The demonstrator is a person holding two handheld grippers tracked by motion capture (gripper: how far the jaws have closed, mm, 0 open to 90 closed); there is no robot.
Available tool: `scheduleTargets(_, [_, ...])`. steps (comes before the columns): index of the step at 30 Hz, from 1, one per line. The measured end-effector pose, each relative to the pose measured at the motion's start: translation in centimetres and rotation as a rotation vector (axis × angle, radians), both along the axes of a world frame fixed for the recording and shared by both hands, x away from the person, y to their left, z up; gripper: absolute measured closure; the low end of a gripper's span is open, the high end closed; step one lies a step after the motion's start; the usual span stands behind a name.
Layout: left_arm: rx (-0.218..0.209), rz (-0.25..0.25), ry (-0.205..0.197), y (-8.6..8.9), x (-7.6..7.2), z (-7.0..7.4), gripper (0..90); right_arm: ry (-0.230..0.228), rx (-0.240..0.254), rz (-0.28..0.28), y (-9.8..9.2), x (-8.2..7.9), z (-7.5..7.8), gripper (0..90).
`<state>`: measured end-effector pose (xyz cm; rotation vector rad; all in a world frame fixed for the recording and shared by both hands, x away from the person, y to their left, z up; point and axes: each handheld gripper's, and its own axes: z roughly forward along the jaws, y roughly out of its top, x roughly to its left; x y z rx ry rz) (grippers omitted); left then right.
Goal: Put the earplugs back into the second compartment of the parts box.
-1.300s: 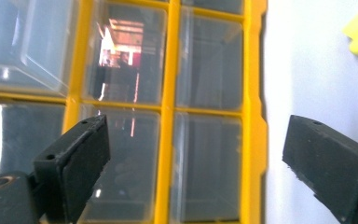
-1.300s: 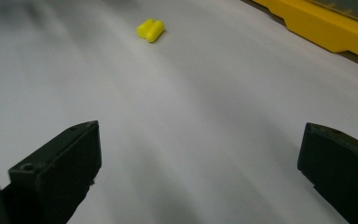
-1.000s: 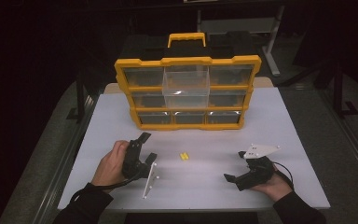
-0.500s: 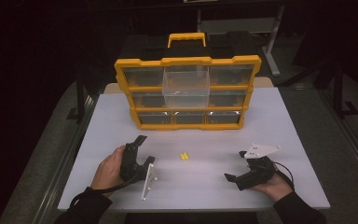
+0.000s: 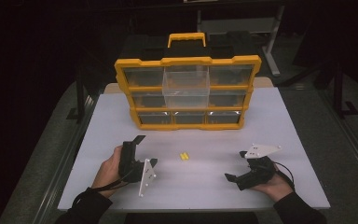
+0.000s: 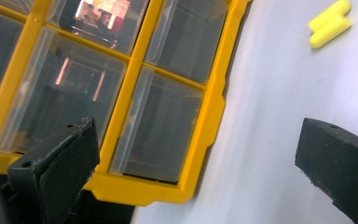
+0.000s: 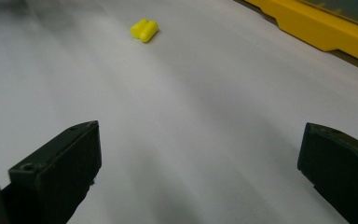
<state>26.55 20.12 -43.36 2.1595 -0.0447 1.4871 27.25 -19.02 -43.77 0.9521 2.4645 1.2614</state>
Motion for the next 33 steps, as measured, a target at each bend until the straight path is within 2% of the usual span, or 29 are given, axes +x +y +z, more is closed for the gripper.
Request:
scheduleTargets(1, [-0.030,-0.004,0.020,0.0,0.0,0.0,0.0,0.001,0.000,0.000,0.0,0.0,0.0,0.0])
scheduleTargets(3, [-0.053,-0.004,0.044,-0.1,0.1,0.0,0.0,0.001,0.000,0.000,0.0,0.0,0.0,0.0])
scheduleTargets(12, [-0.134,0.012,0.141,0.2,0.5,0.4,0.0,0.001,0.000,0.002,0.0,0.0,0.0,0.0])
scheduleTargets(13, [-0.155,0.015,0.171,0.3,0.6,0.4,0.0,0.001,0.000,0.004,0.1,0.0,0.0,0.0])
scheduleTargets(14, [-0.155,0.015,0.171,0.3,0.6,0.4,0.0,0.001,0.000,0.004,0.1,0.0,0.0,0.0])
scheduleTargets(22, [-0.238,0.033,0.268,0.5,1.0,0.5,0.0,-0.001,-0.001,0.003,0.1,0.0,0.0,0.0])
scheduleTargets(26, [-0.264,0.044,0.302,0.6,1.2,0.6,0.0,-0.001,-0.004,0.003,0.0,0.0,0.0,0.0])
scheduleTargets(29, [-0.306,0.057,0.351,0.7,1.4,0.6,0.0,-0.001,-0.004,0.003,0.1,0.0,0.0,0.0])
scheduleTargets(33, [-0.338,0.066,0.394,0.8,1.6,0.6,0.0,0.002,-0.006,0.005,0.1,0.1,-0.1,0.0])
